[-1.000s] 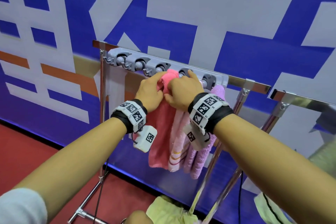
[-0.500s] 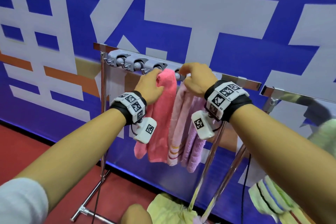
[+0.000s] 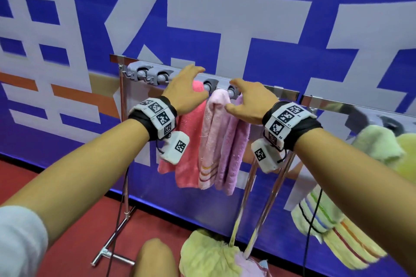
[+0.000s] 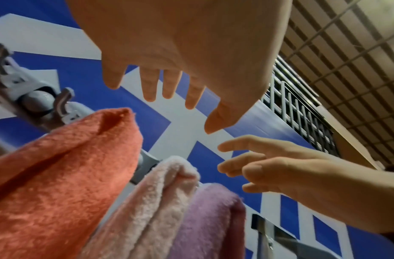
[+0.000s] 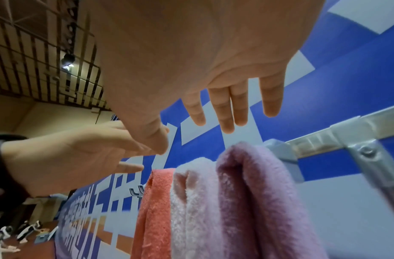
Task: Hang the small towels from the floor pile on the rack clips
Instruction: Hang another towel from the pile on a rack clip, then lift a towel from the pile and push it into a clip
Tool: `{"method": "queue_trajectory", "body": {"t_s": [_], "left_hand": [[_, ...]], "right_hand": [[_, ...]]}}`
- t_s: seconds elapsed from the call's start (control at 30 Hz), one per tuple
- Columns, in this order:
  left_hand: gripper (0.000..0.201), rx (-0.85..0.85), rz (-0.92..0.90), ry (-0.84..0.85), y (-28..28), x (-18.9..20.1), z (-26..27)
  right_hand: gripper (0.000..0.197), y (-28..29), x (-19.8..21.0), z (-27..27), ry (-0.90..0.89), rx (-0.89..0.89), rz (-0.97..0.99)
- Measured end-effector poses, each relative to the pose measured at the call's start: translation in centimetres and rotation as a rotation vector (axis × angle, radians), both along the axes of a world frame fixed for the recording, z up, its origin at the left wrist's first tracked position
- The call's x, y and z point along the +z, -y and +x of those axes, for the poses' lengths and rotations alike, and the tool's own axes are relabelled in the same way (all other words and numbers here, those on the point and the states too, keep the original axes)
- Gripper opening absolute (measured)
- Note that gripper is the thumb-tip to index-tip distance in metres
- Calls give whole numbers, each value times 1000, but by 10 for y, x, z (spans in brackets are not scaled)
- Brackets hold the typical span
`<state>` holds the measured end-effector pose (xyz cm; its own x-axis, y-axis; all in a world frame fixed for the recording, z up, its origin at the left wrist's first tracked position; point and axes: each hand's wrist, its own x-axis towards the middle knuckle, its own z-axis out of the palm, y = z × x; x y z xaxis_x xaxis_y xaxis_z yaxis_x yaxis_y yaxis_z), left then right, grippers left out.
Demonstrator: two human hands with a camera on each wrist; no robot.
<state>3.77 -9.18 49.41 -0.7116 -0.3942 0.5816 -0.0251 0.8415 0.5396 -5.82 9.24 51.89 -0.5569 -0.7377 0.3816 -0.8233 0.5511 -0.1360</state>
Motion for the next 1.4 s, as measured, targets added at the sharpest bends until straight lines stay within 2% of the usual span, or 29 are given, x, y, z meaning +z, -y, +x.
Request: {"method": "queue_trajectory", "body": {"t_s": [0.2, 0.3, 0.43, 0.6, 0.73, 0.83, 0.97, 1.1, 1.4], "left_hand": [[77, -48, -210, 94, -52, -18, 6], [83, -95, -305, 136, -74, -50, 13], [86, -81, -328, 240, -97, -97, 24], [77, -115, -432, 359, -123, -155, 27], [83, -159, -453, 458, -135, -203, 26], [88, -235, -439, 534, -137, -241, 27], [80, -269, -397, 665, -136, -289, 32], [81, -272, -340, 761, -139, -320, 29], [88, -269, -197, 853, -139, -384, 19]], "right_hand": [[81, -41, -15, 5, -83, -29, 132], [76, -65, -36, 10, -87, -49, 153], [80, -94, -74, 17, -83, -45, 213], [78, -121, -133, 24, -32, -61, 269], [81, -140, -181, 27, 14, -63, 348], [85, -157, -217, 24, 60, -86, 411], [86, -176, -259, 14, 102, -111, 499], [82, -180, -293, 6, 171, -119, 514], [78, -173, -375, 13, 357, -79, 576]]}}
